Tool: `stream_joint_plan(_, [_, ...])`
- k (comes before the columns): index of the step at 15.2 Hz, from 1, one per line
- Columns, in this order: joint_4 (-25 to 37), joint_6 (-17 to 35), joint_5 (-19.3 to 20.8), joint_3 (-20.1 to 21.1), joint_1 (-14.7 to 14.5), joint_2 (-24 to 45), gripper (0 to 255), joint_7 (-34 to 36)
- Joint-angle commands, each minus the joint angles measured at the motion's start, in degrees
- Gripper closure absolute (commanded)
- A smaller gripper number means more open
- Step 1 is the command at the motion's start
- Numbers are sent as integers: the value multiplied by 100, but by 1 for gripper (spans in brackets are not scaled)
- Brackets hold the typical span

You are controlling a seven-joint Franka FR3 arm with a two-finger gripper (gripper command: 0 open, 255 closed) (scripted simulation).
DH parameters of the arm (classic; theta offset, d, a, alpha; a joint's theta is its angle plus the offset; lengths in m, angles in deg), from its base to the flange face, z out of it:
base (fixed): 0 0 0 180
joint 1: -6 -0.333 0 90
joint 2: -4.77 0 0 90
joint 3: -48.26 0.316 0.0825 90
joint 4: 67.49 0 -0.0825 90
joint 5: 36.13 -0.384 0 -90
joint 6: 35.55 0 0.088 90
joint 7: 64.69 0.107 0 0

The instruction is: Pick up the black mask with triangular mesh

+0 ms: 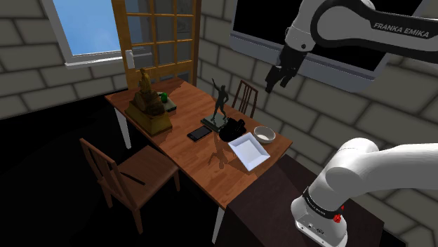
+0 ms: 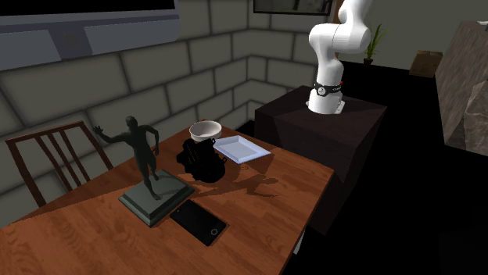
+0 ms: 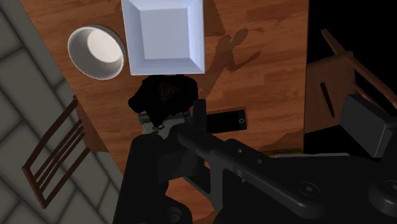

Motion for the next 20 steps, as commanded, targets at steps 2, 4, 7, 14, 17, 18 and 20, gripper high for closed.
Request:
stream_joint_plan(2, [-78,156,22,-73,26,103,0,-58])
stream_joint_plan(4, [-215,470,62,-220,79,331,0,-175])
stream_joint_plan(7, [-368,943,110,-437,156,729,0,-354])
stream_joint_plan(14, [-474,2021,128,-934,292,1895,0,-802])
stream_joint_plan(17, [-410,2451,70,-1144,323,2480,0,-1020])
stream_joint_plan(18, [-375,2587,38,-1211,331,2684,0,-1100])
stream_joint_plan(20, [-281,2847,-48,-1341,342,3105,0,-1269])
